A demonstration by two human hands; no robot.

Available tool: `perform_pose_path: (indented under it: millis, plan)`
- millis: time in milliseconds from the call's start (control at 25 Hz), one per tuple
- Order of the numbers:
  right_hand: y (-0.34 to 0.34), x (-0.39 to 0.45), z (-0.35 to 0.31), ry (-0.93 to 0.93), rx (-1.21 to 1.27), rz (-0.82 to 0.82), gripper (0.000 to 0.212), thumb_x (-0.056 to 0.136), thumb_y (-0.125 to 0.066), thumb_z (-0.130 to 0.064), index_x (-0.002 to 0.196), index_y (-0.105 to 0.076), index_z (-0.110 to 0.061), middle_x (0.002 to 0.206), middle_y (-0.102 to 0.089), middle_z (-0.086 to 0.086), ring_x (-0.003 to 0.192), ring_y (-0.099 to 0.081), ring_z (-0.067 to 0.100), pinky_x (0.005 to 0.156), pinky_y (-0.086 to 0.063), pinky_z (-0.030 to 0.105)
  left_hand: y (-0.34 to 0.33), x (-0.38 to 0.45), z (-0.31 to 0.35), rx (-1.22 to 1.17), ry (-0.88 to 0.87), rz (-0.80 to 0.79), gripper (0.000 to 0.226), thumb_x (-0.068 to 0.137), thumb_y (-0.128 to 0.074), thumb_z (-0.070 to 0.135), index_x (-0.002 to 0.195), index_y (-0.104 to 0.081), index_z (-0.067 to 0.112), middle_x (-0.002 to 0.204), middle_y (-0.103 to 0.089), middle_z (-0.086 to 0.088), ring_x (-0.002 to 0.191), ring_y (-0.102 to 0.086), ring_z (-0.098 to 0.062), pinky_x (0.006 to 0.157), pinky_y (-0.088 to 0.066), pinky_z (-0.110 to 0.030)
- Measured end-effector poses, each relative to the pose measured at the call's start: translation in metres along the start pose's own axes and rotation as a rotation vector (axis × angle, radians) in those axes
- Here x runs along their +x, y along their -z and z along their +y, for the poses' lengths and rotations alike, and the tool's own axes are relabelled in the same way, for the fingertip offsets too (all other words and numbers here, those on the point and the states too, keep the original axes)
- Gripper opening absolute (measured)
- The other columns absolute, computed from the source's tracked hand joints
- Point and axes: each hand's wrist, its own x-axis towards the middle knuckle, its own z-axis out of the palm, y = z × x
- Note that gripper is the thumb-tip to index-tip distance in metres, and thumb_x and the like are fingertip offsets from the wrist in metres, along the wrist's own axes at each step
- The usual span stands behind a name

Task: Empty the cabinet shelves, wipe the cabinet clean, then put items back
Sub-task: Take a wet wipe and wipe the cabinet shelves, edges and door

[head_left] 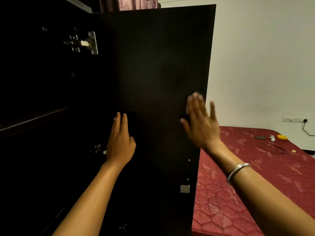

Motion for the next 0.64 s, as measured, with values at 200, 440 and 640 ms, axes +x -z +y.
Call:
perform_pose_path:
  millis: [200, 440, 640]
  plan:
    - [-0.025, -0.060, -0.039, 0.206, 0.053, -0.181, 0.077, 0.101, -0.022, -0.057, 0.157, -0.005, -0.008, 0.164, 0.003, 0.014, 0.152, 0.012, 0.027, 0.122, 0.002, 0.049, -0.004, -0.001, 0.015, -0.047, -0.052, -0.013, 0.081, 0.097, -0.046, 0.006, 0.159, 0.002, 0.026, 0.166, 0.014, 0.007, 0.154, 0.004, -0.017, 0.120, -0.016, -0.031]
    - [-0.012, -0.025, 0.007, 0.071, 0.046, -0.025, 0.073, 0.102, -0.033, -0.052, 0.158, -0.009, -0.010, 0.165, -0.003, 0.011, 0.153, -0.003, 0.024, 0.122, -0.006, 0.051, 0.001, 0.003, 0.015, -0.006, -0.051, 0.031, 0.080, 0.097, -0.048, 0.006, 0.160, -0.001, 0.025, 0.167, 0.011, 0.005, 0.154, 0.002, -0.018, 0.121, -0.018, -0.033]
    - [-0.026, -0.047, -0.018, 0.032, 0.164, -0.081, 0.076, 0.102, -0.027, -0.053, 0.157, -0.004, -0.006, 0.164, 0.013, 0.012, 0.153, 0.006, 0.027, 0.123, -0.004, 0.049, 0.004, -0.001, 0.020, -0.042, -0.049, 0.011, 0.081, 0.097, -0.046, 0.005, 0.159, 0.001, 0.026, 0.167, 0.013, 0.007, 0.154, 0.005, -0.016, 0.120, -0.013, -0.031]
